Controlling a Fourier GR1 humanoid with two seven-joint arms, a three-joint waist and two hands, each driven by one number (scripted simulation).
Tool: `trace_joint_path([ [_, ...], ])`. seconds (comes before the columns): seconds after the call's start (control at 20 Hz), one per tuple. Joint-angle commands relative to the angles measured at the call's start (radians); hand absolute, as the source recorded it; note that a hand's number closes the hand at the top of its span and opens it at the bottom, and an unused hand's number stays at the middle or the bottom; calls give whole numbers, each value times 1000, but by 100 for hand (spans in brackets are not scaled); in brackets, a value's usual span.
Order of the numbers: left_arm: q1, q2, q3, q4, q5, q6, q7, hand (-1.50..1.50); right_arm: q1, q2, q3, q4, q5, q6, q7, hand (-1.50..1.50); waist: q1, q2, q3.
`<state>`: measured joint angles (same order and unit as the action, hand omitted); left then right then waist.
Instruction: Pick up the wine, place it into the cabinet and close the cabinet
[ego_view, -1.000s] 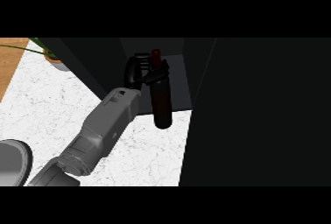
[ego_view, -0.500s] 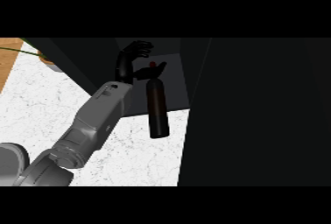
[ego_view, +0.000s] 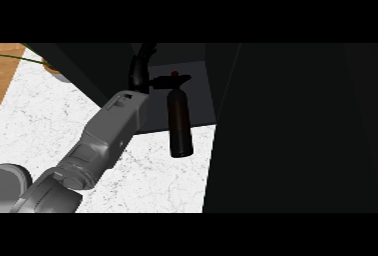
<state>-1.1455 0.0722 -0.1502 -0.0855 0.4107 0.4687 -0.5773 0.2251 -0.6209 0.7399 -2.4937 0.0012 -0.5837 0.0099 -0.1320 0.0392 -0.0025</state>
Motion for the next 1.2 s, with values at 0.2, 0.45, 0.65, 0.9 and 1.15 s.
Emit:
trace_joint_path([
  [0.2,-39,-1,68,-49,60,-158,-27,150,50,-33,-5,-129,-47,15,32,-150,15,-6,0],
  [0.45,-28,-27,83,-74,70,-264,-88,150,87,-40,8,-147,-28,1,34,-150,31,-16,0],
  [0.65,-53,-46,94,-75,77,-306,-77,-150,81,-65,-22,-218,-42,1,76,-150,39,-19,0],
  [0.9,-70,-70,98,-82,76,-316,-53,-150,119,-76,-25,-208,-25,-13,69,-150,66,-31,1],
  [1.15,-44,-71,71,-125,86,-334,-21,-150,103,-70,-11,-213,1,-38,90,-150,85,-41,1],
])
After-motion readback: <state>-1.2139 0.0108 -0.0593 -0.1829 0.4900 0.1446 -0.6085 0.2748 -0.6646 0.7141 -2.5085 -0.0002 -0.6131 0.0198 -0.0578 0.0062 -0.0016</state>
